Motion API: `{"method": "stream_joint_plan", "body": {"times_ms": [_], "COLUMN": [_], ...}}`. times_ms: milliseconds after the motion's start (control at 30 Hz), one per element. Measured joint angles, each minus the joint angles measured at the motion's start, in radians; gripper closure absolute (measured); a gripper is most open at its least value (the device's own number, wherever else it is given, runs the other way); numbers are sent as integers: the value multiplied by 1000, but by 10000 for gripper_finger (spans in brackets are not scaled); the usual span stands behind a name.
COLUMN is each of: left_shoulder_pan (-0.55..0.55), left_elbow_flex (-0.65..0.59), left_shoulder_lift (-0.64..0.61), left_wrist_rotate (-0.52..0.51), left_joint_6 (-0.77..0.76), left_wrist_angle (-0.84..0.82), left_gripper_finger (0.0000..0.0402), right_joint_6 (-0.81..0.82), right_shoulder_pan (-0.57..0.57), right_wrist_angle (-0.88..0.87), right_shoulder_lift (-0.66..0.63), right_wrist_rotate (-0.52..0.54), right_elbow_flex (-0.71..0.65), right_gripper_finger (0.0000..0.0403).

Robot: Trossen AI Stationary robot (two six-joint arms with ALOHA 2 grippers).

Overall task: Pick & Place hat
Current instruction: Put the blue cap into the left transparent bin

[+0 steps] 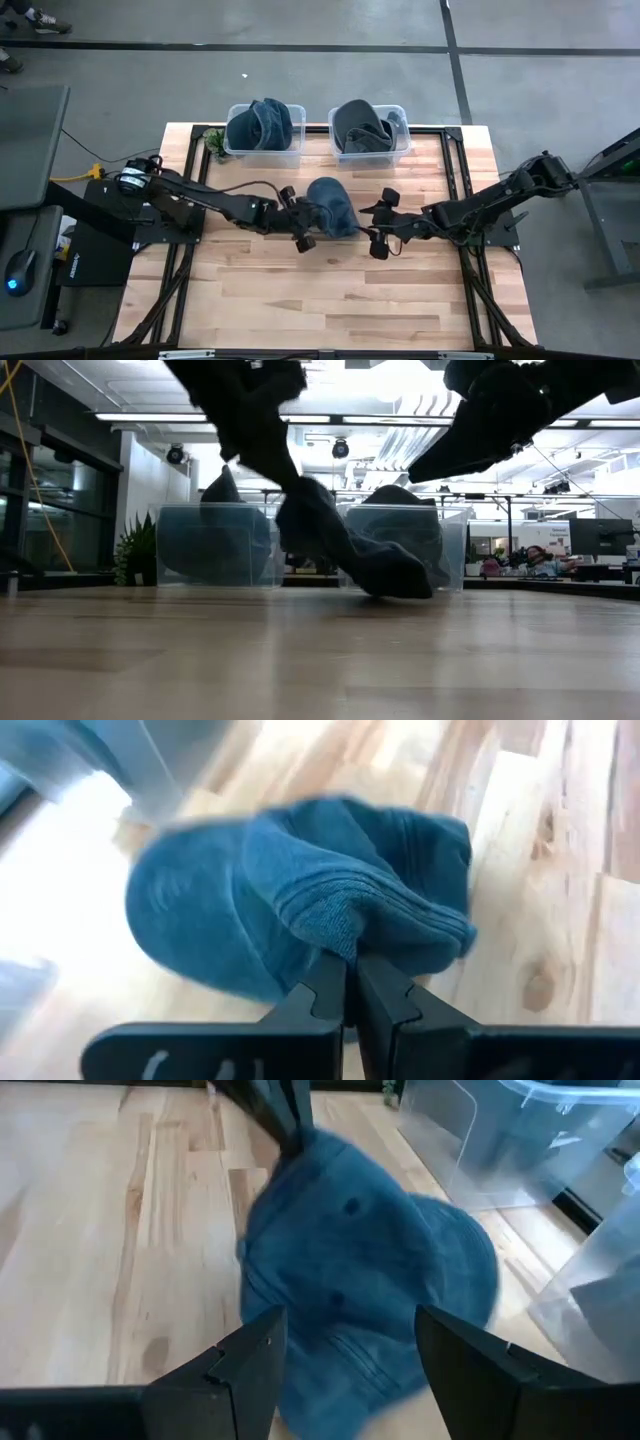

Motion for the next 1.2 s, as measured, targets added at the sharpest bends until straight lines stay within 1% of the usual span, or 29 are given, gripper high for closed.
{"method": "stream_joint_plan", "body": {"times_ms": [100,200,267,400,567,667,733,867,1067,1200], "left_shoulder_pan": [-39,-64,-69,-67,-66,-66,-66,-66,-66,-66], "left_elbow_flex": [55,91,109,124,127,127,127,127,127,127], "left_shoulder_lift": [0,0,0,0,0,0,0,0,0,0], "left_wrist_rotate": [-101,-169,-199,-218,-247,-259,-270,-293,-318,-319], "left_joint_6": [6,14,23,25,25,25,25,25,39,82], "left_wrist_angle": [-91,-126,-132,-135,-103,-84,-71,-38,9,78], "left_gripper_finger": [401,401,401,401,402,402,402,402,402,401], "right_joint_6": [-52,-178,-271,-443,-648,-735,-791,-827,-834,-841], "right_shoulder_pan": [2,25,52,113,164,168,168,169,174,145], "right_wrist_angle": [6,14,39,162,348,454,503,618,623,623], "right_shoulder_lift": [0,10,32,100,218,277,311,359,371,372], "right_wrist_rotate": [-11,-15,0,90,308,347,334,344,395,424], "right_elbow_flex": [0,0,0,0,0,0,0,4,29,29], "right_gripper_finger": [187,187,187,187,187,187,187,187,187,187]}}
